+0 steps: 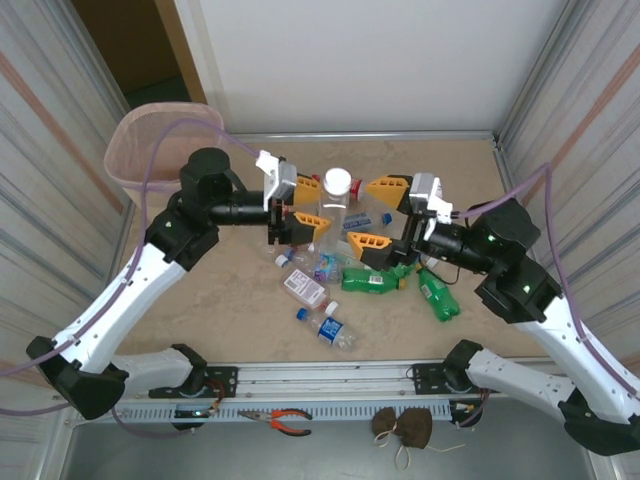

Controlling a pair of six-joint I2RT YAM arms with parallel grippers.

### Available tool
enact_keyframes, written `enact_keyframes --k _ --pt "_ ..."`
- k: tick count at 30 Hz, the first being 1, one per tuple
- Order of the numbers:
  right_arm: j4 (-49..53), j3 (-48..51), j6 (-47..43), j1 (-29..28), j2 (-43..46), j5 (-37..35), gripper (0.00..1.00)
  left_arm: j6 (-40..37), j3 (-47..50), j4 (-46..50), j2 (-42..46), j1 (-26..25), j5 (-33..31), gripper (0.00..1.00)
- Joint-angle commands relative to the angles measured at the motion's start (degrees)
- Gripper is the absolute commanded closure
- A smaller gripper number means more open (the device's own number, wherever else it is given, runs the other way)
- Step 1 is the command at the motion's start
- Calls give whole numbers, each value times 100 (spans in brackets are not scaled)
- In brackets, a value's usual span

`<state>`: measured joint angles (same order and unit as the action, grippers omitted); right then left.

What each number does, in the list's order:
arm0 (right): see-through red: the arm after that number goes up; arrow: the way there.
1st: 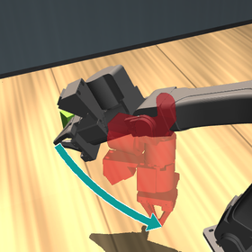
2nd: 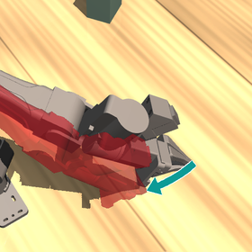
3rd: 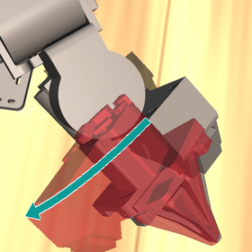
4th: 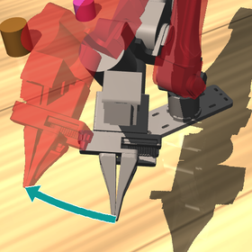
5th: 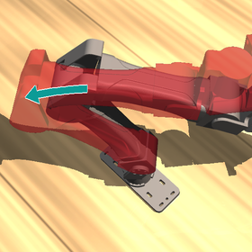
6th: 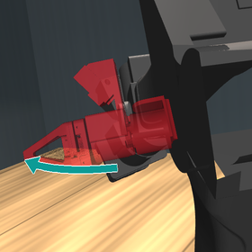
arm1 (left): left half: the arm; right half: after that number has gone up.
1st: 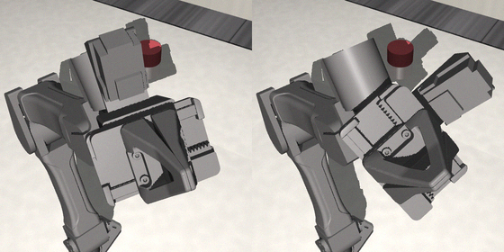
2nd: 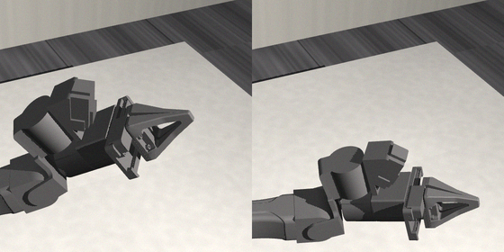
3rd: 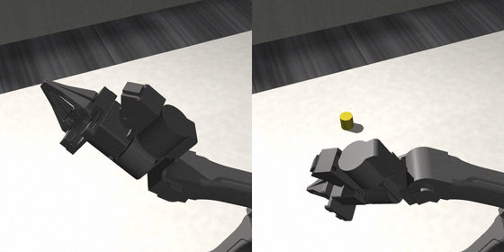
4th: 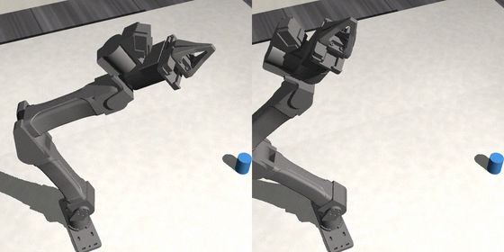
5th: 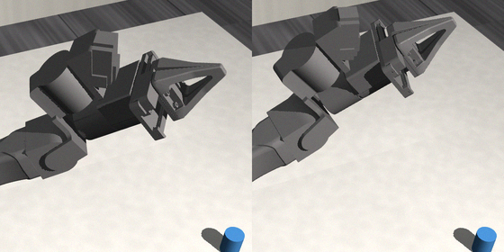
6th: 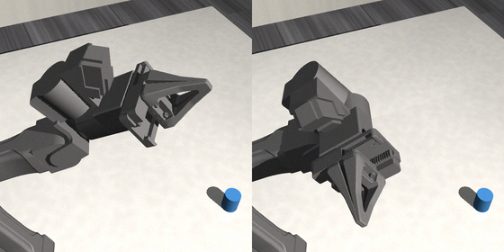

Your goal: Put the plastic bottles in the bin

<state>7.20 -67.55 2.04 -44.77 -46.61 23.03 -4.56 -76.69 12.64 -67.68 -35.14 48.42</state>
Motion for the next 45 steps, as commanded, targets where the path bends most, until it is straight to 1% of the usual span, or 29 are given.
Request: enact_keyframes --k 1,4,7,9,14,17,20,24,27,31,34,36,45 --pt "372 95 -117 -39 224 -745 13 -76 -380 642 33 352 -927 52" --pt "630 171 -139 -37 325 -1169 13 2 -608 1056 -2 802 -1306 53" --pt "861 221 -121 -35 387 -1505 13 195 -787 1296 -32 1444 -1383 53" --pt "994 230 -109 -28 385 -1645 13 311 -930 1435 -80 1958 -1376 54" --pt "1281 219 -68 -24 390 -1958 14 480 -1444 1765 -415 3336 -1112 57" --pt "1428 233 7 -14 381 -2210 14 465 -1915 2090 -792 3965 -1046 57" --pt "1656 233 141 11 328 -2609 14 402 -2409 2457 -1250 4365 -916 58" --pt "1963 270 317 149 249 -2970 13 164 -3003 3024 -1834 4645 -1033 57" --pt "2029 372 450 329 274 -2831 13 -42 -3395 3434 -2271 4764 -1066 57" --pt "2066 454 555 511 327 -2606 13 -423 -3752 4000 -2781 4773 -1249 58" --pt "2101 454 589 552 324 -2545 13 -583 -3728 4226 -3027 4778 -1300 58" --pt "2111 449 596 572 327 -2516 13 -677 -3683 4366 -3199 4779 -1198 57" --pt "2112 462 622 596 206 -2389 13 -1185 -3113 4757 -3881 4706 -1232 56"
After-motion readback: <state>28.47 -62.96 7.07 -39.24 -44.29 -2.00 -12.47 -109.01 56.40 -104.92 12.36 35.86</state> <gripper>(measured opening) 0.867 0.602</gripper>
